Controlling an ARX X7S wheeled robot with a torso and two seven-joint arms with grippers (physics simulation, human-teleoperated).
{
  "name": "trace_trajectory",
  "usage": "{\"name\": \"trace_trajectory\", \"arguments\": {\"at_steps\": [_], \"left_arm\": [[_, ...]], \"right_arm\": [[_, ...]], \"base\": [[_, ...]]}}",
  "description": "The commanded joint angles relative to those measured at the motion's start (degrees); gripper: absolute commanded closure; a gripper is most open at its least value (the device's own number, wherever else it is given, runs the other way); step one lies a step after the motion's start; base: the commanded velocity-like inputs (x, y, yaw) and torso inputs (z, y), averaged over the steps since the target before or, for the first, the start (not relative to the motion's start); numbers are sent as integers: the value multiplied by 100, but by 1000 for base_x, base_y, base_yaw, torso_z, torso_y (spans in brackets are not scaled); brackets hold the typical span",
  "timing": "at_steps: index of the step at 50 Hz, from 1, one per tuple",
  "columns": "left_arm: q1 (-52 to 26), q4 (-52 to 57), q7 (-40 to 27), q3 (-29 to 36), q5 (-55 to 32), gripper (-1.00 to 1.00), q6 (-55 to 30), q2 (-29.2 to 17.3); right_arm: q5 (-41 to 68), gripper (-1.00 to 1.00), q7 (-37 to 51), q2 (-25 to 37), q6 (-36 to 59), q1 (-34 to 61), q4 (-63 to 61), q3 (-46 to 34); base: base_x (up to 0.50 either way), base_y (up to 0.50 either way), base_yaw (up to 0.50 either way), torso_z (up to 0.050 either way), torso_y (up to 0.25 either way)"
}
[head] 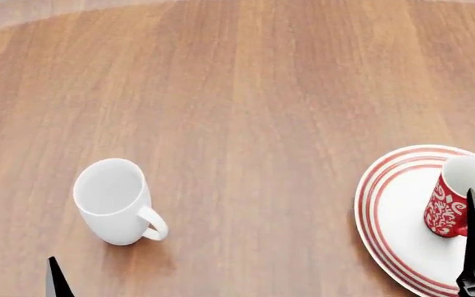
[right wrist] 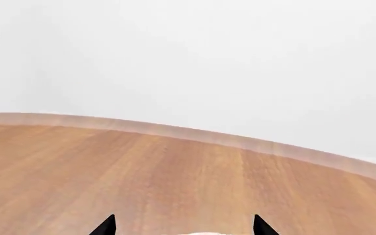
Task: Pick up the red mug and put it on the plate
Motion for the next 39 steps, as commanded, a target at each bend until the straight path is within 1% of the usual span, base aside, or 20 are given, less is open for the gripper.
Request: {"name": "trace_trajectory", "arguments": {"at_steps": [1,21,39], "left_arm": [[6,3,-2,-17,20,-100,0,1],[14,12,-6,-37,37,-100,1,1],[25,12,-5,-65,64,-100,1,3]], "right_arm": [[211,-100,79,-12,258,-225,-752,141],[381,-100,215,-41,496,-470,-1590,187],[420,-100,155,-89,383,-750,-2036,173]], "base": [[0,0,0,0,0],[0,0,0,0,0],[0,0,0,0,0]]}}
